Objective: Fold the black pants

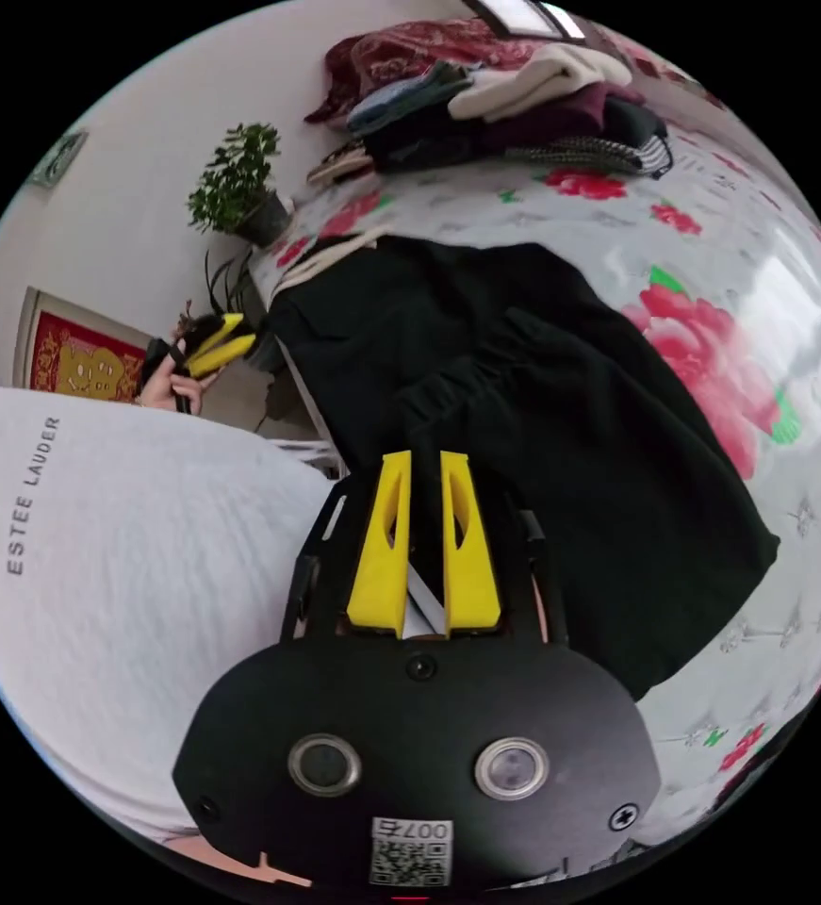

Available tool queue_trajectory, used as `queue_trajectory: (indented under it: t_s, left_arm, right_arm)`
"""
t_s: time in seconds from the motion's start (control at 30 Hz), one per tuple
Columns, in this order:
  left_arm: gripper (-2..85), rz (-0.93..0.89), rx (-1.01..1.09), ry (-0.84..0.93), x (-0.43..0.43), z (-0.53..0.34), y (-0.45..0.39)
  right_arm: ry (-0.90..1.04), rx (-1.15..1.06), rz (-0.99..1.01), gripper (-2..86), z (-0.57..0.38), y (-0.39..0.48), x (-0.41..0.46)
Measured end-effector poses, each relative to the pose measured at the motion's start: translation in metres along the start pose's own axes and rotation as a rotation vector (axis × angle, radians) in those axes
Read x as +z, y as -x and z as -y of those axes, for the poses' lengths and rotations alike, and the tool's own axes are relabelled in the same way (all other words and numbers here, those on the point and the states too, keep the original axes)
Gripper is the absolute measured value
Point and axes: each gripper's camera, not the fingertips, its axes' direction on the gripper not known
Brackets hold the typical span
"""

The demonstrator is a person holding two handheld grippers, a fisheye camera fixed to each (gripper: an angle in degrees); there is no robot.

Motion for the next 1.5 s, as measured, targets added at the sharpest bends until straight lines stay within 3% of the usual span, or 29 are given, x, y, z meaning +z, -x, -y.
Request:
queue_trajectory:
  t_s: [0.3,0.47,0.6,0.77,0.9,1.03,1.13,1.2,1.3,1.4,1.5]
  left_arm:
    - [20.1,-0.129,-0.099,0.004,0.043,0.043,0.03]
    - [13.9,-0.064,-0.081,0.05,0.065,0.06,0.035]
    - [7.8,-0.142,-0.101,0.05,0.071,0.063,0.034]
    - [6.7,-0.227,0.097,0.074,0.071,0.056,-0.025]
    - [6.5,-0.236,0.46,0.189,0.09,0.03,-0.132]
    - [6.5,-0.313,0.906,0.381,0.132,-0.057,-0.256]
    - [6.7,-0.441,1.12,0.565,0.182,-0.144,-0.309]
    - [7.9,-0.498,1.163,0.701,0.23,-0.197,-0.315]
    - [8.6,-0.402,1.08,0.942,0.304,-0.251,-0.298]
    - [10.4,-0.378,1.004,0.965,0.321,-0.254,-0.284]
    - [11.9,-0.213,0.978,0.861,0.32,-0.225,-0.265]
  right_arm:
    - [-0.066,0.18,0.165,6.6,-0.01,-0.011,0.001]
    - [-0.105,0.193,0.113,6.7,-0.011,-0.011,-0.018]
    - [-0.165,0.251,0.13,6.8,-0.017,-0.019,-0.031]
    - [-0.219,0.314,0.097,7.0,-0.034,-0.031,-0.054]
    - [-0.303,0.386,0.085,7.2,-0.055,-0.046,-0.081]
    - [-0.417,0.481,0.053,7.4,-0.093,-0.064,-0.119]
    - [-0.497,0.571,0.013,7.5,-0.129,-0.078,-0.143]
    - [-0.542,0.636,0.003,7.7,-0.152,-0.088,-0.152]
    - [-0.59,0.74,0.045,8.5,-0.189,-0.104,-0.162]
    - [-0.624,0.803,0.085,9.6,-0.22,-0.116,-0.17]
    - [-0.653,0.852,0.173,10.8,-0.243,-0.135,-0.171]
